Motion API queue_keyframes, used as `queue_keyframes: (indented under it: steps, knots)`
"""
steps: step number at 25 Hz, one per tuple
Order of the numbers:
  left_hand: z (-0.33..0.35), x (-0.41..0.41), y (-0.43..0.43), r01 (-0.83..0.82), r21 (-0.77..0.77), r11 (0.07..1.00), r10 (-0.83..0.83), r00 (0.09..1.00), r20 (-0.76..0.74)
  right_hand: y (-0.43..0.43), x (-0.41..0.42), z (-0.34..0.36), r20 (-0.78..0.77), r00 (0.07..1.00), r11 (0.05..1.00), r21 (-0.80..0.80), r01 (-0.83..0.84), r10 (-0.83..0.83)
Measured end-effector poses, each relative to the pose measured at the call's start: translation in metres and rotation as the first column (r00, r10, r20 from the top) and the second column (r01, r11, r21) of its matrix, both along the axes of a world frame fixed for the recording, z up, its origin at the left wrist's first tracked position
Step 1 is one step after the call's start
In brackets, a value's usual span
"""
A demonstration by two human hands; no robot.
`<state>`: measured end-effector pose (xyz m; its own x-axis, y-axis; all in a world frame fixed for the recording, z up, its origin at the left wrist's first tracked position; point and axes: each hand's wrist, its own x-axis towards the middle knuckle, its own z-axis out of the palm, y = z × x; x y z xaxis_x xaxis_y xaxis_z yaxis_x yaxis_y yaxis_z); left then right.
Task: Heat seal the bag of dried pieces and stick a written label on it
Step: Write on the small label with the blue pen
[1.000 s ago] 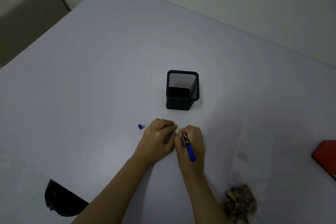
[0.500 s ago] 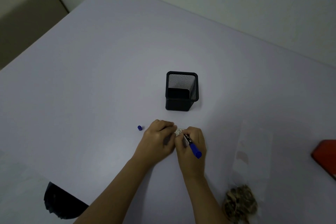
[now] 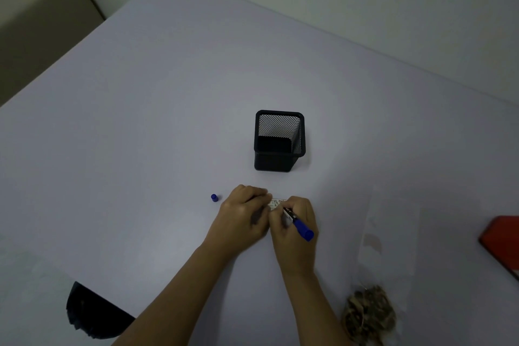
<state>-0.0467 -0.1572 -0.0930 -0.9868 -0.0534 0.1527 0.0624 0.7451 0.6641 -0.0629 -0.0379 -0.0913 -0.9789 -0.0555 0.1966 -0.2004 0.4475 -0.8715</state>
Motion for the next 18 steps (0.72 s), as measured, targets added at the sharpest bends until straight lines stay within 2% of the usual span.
queue_keyframes:
  steps: [5, 10, 14, 18]
  knots:
    - [0.002, 0.0, 0.001, -0.013, -0.001, 1.0, 0.013, 1.0, -0.004, 0.001, 0.001, 0.0, 0.009, 1.0, 0.999, -0.035, 0.028, -0.028]
    - [0.005, 0.0, 0.003, 0.003, -0.008, 1.0, -0.003, 1.0, -0.004, 0.004, -0.001, 0.008, 0.101, 0.952, 0.932, -0.2, 0.303, -0.288]
    - [0.009, 0.001, 0.006, -0.007, 0.015, 1.0, 0.007, 1.0, -0.026, 0.012, -0.008, 0.026, 0.356, 0.897, 0.83, -0.391, 0.397, -0.261]
    - [0.02, 0.011, 0.007, -0.092, -0.097, 0.991, 0.062, 0.959, -0.277, 0.02, -0.015, 0.049, 0.581, 0.801, 0.66, -0.548, 0.514, -0.142]
